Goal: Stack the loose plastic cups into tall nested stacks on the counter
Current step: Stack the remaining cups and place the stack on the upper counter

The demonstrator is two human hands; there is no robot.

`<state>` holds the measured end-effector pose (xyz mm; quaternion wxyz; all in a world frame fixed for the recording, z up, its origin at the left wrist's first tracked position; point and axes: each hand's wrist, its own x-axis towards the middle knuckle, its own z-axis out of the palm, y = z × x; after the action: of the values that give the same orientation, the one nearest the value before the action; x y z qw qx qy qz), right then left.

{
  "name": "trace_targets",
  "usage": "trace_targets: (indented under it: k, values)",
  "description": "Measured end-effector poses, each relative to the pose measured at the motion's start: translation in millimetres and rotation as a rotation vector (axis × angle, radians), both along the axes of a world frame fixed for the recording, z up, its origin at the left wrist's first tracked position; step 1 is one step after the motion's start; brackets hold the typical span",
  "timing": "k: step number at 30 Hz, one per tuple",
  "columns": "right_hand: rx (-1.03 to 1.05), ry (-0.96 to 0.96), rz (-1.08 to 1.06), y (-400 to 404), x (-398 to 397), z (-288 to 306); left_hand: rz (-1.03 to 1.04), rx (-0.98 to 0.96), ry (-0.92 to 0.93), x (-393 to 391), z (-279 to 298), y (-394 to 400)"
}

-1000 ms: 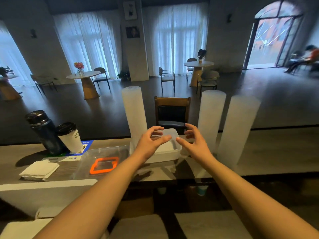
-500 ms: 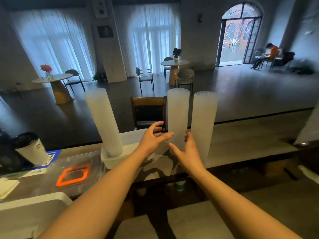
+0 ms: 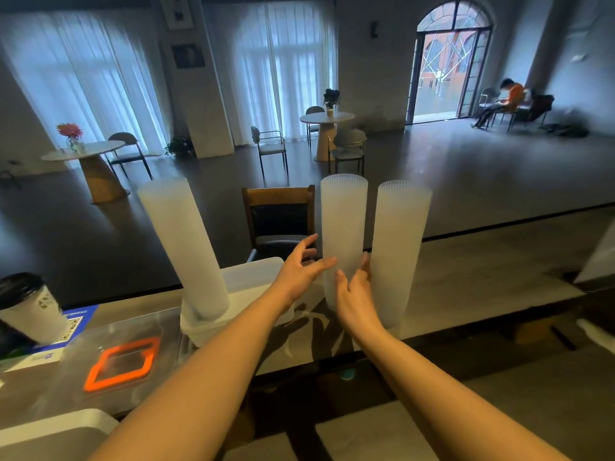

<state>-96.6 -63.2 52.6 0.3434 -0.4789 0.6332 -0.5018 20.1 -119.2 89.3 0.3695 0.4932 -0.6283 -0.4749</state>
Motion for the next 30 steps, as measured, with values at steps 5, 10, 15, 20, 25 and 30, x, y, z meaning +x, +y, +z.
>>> trace_targets:
  k: [5,10,15,20,25,30]
  values:
    - [0.020,0.054,-0.006,-11.4,3.8,2.3,0.000,0.030,0.006,-0.7,-6.3,-11.2]
    - [-0.045,0.125,-0.012,-13.7,5.7,3.9,0.040,-0.025,0.030,1.8,-5.1,-11.7]
    - [-0.183,0.139,-0.080,-12.9,11.7,11.6,0.038,-0.095,0.043,7.7,7.7,-5.3]
    - [-0.322,0.081,-0.041,-8.8,18.7,33.7,0.067,-0.204,0.029,18.3,30.8,7.3]
    - [-0.391,0.051,0.090,-12.3,29.2,57.2,0.186,-0.298,0.098,44.2,47.1,20.7]
    - [-0.389,0.090,0.266,-30.4,53.0,72.1,0.401,-0.273,0.199,77.5,51.1,26.6]
